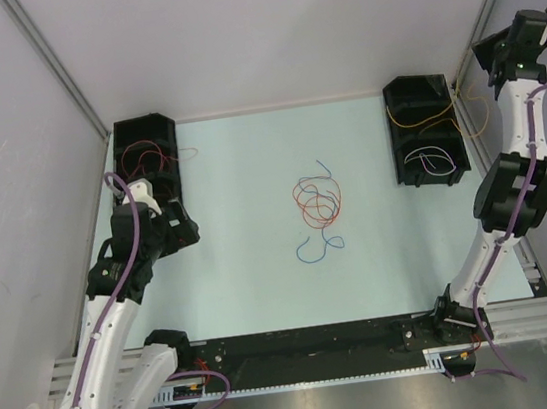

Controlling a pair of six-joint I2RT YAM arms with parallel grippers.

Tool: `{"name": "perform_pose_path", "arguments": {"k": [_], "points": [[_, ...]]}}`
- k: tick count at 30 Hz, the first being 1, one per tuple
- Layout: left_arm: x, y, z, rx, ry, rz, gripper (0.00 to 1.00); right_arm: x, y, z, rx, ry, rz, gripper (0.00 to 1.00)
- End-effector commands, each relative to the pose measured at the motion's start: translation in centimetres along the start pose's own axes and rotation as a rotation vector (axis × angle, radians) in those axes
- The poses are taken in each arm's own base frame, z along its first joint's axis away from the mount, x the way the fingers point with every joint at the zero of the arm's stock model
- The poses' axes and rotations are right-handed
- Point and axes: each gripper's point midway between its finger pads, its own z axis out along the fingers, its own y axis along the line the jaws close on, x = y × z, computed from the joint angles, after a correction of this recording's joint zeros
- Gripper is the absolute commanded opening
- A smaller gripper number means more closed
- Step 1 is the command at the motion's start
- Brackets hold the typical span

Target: Untangle the cables

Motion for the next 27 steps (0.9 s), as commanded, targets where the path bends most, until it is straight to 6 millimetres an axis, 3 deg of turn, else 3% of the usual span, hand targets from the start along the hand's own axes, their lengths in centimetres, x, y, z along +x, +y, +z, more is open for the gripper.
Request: {"name": "perform_pose_path", "arguments": {"k": [1,7,15,19,20,23,27], "points": [[-0.6,0.2,-0.1,-0.006,-0.023,-0.004,1.0,-2.0,4.1,-2.4,-0.111,-0.018,0.041,0.0],[-0.6,0.2,-0.2,-0.009,-0.027,-0.006,1.0,-3.0,4.3,-3.0,-0.103,-0.063,0.008,0.0],[-0.6,0.3,-0.2,-0.011,-0.026,-0.007,1.0,-3.7,1.2,-1.5,0.022,-0.152,-0.071,0.0],[-0.5,0.3,-0.1,-0.013,-0.021,-0.006,1.0,-4.3,1.2,-1.1,0.072,-0.217,-0.163,0.0],[-0.5,0.3,-0.1,-0.015,-0.021,-0.006,1.0,-3.6,2.1,-1.1,0.065,-0.224,-0.195,0.0],[-0.5,0.4,-0.1,-0.018,-0.021,-0.008,1.0,-3.3,2.4,-0.5,0.111,-0.277,-0.309,0.0],[-0.4,0.4,0.0,-0.019,-0.018,-0.007,1.0,-0.8,3.8,0.2,0.146,-0.32,-0.432,0.0]]}}
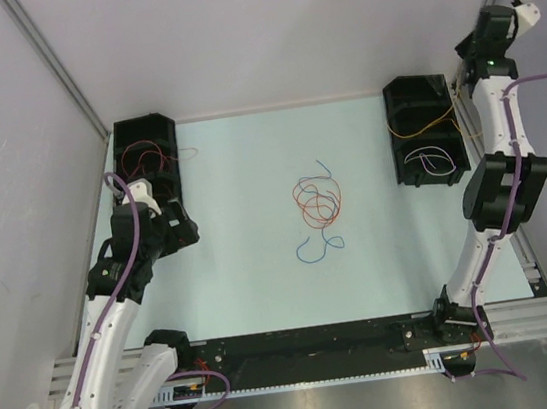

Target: Untangle the cables

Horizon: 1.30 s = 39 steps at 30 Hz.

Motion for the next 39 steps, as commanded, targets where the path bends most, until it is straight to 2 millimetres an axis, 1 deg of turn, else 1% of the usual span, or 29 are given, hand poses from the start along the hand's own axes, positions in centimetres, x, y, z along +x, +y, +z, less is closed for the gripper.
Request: {"name": "perform_pose_path", "arguments": {"k": [1,3,4,5,6,7,8,9,10,11,15,17,19,20,21,22,25,26,27,28,29,30,31,33,35,36,37,38,39], "points": [[-0.4,0.2,0.0,-0.009,-0.015,-0.007,1.0,-1.1,3.2,-0.3,0.024,-0.158,-0.172,0.0],[-0.3,0.2,0.0,-0.009,-0.01,-0.006,1.0,-1.0,4.1,-0.8,0.06,-0.211,-0.239,0.0],[-0.3,0.2,0.1,-0.011,-0.01,-0.006,1.0,-0.3,4.1,-0.7,0.076,-0.219,-0.264,0.0],[-0.4,0.2,0.0,-0.01,-0.012,-0.007,1.0,-0.4,4.4,-0.7,0.081,-0.242,-0.286,0.0],[-0.3,0.2,0.1,-0.011,-0.009,-0.006,1.0,-0.6,4.5,-0.4,0.089,-0.266,-0.284,0.0],[-0.4,0.2,0.0,-0.009,-0.011,-0.007,1.0,-1.4,5.2,0.1,0.077,-0.281,-0.272,0.0],[-0.4,0.2,0.0,-0.009,-0.011,-0.007,1.0,-0.9,5.0,0.5,0.084,-0.254,-0.285,0.0],[-0.3,0.2,0.1,-0.01,-0.008,-0.006,1.0,-1.4,5.3,0.6,0.084,-0.26,-0.279,0.0],[-0.4,0.2,0.1,-0.009,-0.011,-0.005,1.0,-2.8,6.2,0.3,0.07,-0.285,-0.262,0.0],[-0.3,0.2,0.2,-0.011,-0.006,-0.004,1.0,-2.5,6.4,0.7,0.059,-0.278,-0.267,0.0],[-0.3,0.2,0.2,-0.014,-0.006,-0.007,1.0,-3.8,7.3,0.2,0.036,-0.316,-0.256,0.0],[-0.3,0.3,0.2,-0.016,-0.004,-0.007,1.0,-4.3,7.2,-0.1,0.021,-0.315,-0.265,0.0],[-0.3,0.3,0.3,-0.017,-0.003,-0.005,1.0,-4.1,6.6,-0.2,0.01,-0.307,-0.278,0.0],[-0.3,0.3,0.3,-0.016,-0.001,-0.005,1.0,-3.2,5.4,0.3,0.007,-0.294,-0.29,0.0],[-0.2,0.2,0.3,-0.012,0.001,-0.004,1.0,-4.4,5.6,-0.8,-0.01,-0.327,-0.284,0.0],[-0.2,0.2,0.4,-0.014,0.003,-0.004,1.0,-5.2,5.8,-1.1,-0.035,-0.366,-0.269,0.0],[-0.2,0.2,0.4,-0.011,0.006,-0.005,1.0,-4.2,3.7,-1.1,-0.025,-0.348,-0.294,0.0],[-0.2,0.2,0.4,-0.011,0.006,-0.004,1.0,-4.3,3.1,-0.9,-0.016,-0.352,-0.296,0.0],[-0.2,0.2,0.4,-0.01,0.003,-0.005,1.0,-3.5,2.1,-0.6,0.002,-0.337,-0.308,0.0],[-0.2,0.2,0.4,-0.01,0.005,-0.005,1.0,-3.7,1.6,-0.6,0.014,-0.34,-0.306,0.0],[-0.2,0.2,0.4,-0.01,0.005,-0.005,1.0,-4.1,0.5,-0.5,0.034,-0.344,-0.299,0.0],[-0.2,0.2,0.4,-0.012,0.006,-0.005,1.0,-3.5,-0.4,-0.3,0.043,-0.331,-0.295,0.0],[-0.2,0.2,0.4,-0.012,0.004,-0.006,1.0,-4.2,0.1,-0.8,-0.001,-0.341,-0.252,0.0],[-0.1,0.3,0.5,-0.014,0.01,-0.005,1.0,-5.2,-1.3,-0.7,-0.012,-0.345,-0.216,0.0],[-0.1,0.2,0.5,-0.013,0.009,-0.005,1.0,-5.8,-1.5,-1.0,-0.037,-0.345,-0.187,0.0],[-0.1,0.4,0.5,-0.018,0.009,-0.005,1.0,-6.5,-2.1,-1.1,-0.04,-0.35,-0.181,0.0],[-0.2,0.4,0.5,-0.018,0.009,-0.007,1.0,-6.1,-2.4,-1.2,-0.057,-0.347,-0.177,0.0],[-0.2,0.4,0.5,-0.019,0.007,-0.007,1.0,-7.5,-1.9,-2.6,-0.087,-0.383,-0.15,0.0],[-0.2,0.4,0.5,-0.018,0.009,-0.007,1.0,-7.7,-1.9,-3.1,-0.113,-0.393,-0.141,0.0]]}}
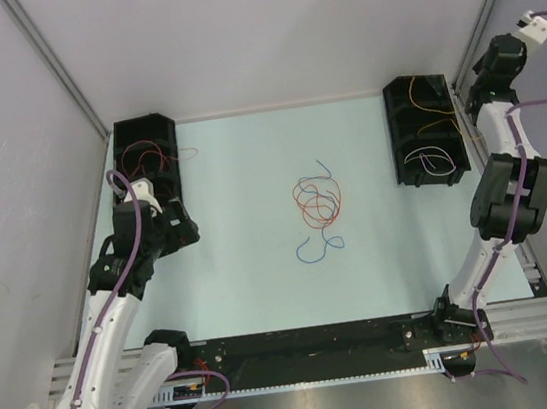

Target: Untangle the cables

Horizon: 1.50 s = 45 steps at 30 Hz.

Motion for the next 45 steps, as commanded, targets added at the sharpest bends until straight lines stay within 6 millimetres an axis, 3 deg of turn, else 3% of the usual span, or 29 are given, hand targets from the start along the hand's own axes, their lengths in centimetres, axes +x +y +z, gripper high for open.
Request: {"name": "perform_pose_path", "arguments": {"k": [1,5,9,11,19,25,31,36,42,45], "points": [[-0.5,0.2,0.0,-0.006,-0.017,-0.009,1.0,-9.3,1.5,-3.6,-0.175,-0.216,0.149,0.0],[-0.5,0.3,0.0,-0.008,-0.015,-0.009,1.0,-12.4,3.1,-6.1,-0.276,-0.259,0.152,0.0],[-0.5,0.3,0.0,-0.008,-0.017,-0.01,1.0,-13.9,3.7,-7.4,-0.305,-0.28,0.149,0.0],[-0.6,0.3,-0.1,-0.007,-0.022,-0.012,1.0,-13.8,3.9,-7.4,-0.302,-0.281,0.134,0.0],[-0.8,0.3,-0.4,-0.002,-0.035,-0.012,1.0,-10.3,4.2,-5.5,-0.275,-0.221,0.077,0.0],[-0.7,0.3,-0.3,-0.006,-0.033,-0.014,1.0,-9.4,5.7,-4.1,-0.245,-0.222,0.01,0.0],[-0.6,0.4,-0.1,-0.009,-0.023,-0.013,1.0,-8.5,6.0,-2.7,-0.229,-0.202,0.0,0.0],[-0.5,0.4,0.0,-0.011,-0.015,-0.013,1.0,-9.3,6.7,-2.1,-0.235,-0.204,0.044,0.0],[-0.4,0.5,0.1,-0.016,-0.009,-0.013,1.0,-12.8,8.6,-2.8,-0.296,-0.251,0.073,0.0],[-0.5,0.4,0.2,-0.015,-0.01,-0.013,1.0,-12.9,8.8,-2.6,-0.298,-0.254,0.062,0.0]]}}
